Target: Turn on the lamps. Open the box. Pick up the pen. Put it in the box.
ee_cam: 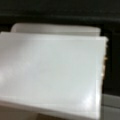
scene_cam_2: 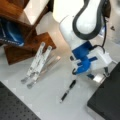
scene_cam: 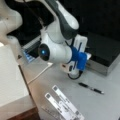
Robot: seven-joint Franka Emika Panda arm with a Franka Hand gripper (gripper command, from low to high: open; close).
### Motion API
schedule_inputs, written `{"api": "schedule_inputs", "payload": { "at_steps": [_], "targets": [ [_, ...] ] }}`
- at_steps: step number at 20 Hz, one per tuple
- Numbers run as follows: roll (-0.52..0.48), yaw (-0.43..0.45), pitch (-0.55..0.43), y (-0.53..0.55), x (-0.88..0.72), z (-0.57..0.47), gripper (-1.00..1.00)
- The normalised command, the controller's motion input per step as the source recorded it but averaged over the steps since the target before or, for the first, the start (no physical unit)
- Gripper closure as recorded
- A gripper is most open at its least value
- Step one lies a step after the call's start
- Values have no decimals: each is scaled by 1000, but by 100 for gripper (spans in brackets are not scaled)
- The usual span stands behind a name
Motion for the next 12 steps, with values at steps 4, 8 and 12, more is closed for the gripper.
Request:
{"api": "schedule_inputs", "payload": {
  "at_steps": [4,8,12],
  "targets": [
    [55,-180,11,88,194,-59,100],
    [43,-200,20,124,172,-17,100],
    [14,-204,31,132,115,24,100]
  ]
}}
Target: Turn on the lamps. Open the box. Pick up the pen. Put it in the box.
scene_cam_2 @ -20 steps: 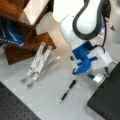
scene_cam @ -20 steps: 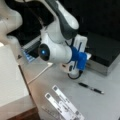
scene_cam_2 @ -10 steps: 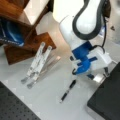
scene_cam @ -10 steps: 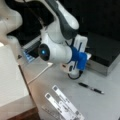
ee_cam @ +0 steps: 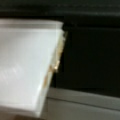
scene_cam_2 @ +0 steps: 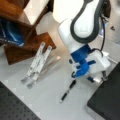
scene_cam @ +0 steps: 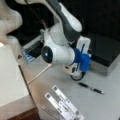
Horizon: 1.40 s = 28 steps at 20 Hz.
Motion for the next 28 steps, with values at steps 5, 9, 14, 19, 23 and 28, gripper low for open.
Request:
{"api": "schedule_inputs", "payload": {
  "at_steps": [5,9,14,19,23,28],
  "targets": [
    [3,-188,37,110,47,50,100],
    [-2,-183,47,108,31,73,100],
    [-41,-182,48,18,28,23,100],
    [-69,-115,74,-3,-34,105,100],
    [-132,-56,130,-5,-66,209,100],
    [-172,35,154,-14,-109,319,100]
  ]
}}
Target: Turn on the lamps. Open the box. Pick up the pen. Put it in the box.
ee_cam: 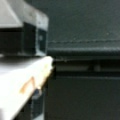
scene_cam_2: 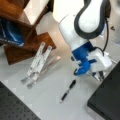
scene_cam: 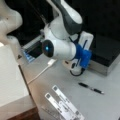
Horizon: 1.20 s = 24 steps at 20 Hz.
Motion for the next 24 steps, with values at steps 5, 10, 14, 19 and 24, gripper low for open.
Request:
{"api": "schedule_inputs", "payload": {
  "at_steps": [5,10,14,19,24],
  "targets": [
    [-170,65,117,0,-80,222,100],
    [-171,80,131,-12,-47,177,100],
    [-219,173,127,-18,-64,327,100],
    [-144,325,31,-29,-64,389,100],
    [-131,279,38,-42,-8,216,100]
  ]
}}
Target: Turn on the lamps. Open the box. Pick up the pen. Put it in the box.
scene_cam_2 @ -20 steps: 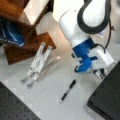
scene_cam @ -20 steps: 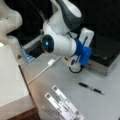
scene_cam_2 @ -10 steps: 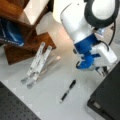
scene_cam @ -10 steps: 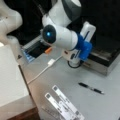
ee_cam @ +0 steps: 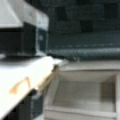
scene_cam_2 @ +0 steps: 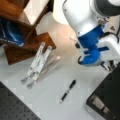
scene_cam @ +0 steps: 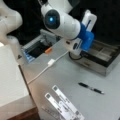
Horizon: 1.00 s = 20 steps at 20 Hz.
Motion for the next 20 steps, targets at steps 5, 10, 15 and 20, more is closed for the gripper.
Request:
{"api": "schedule_inputs", "payload": {
  "at_steps": [5,10,15,20],
  "targets": [
    [-245,242,50,13,47,225,100],
    [-330,236,46,97,83,314,100],
    [-328,241,5,155,133,287,100],
    [-263,231,-37,166,133,253,100]
  ]
}}
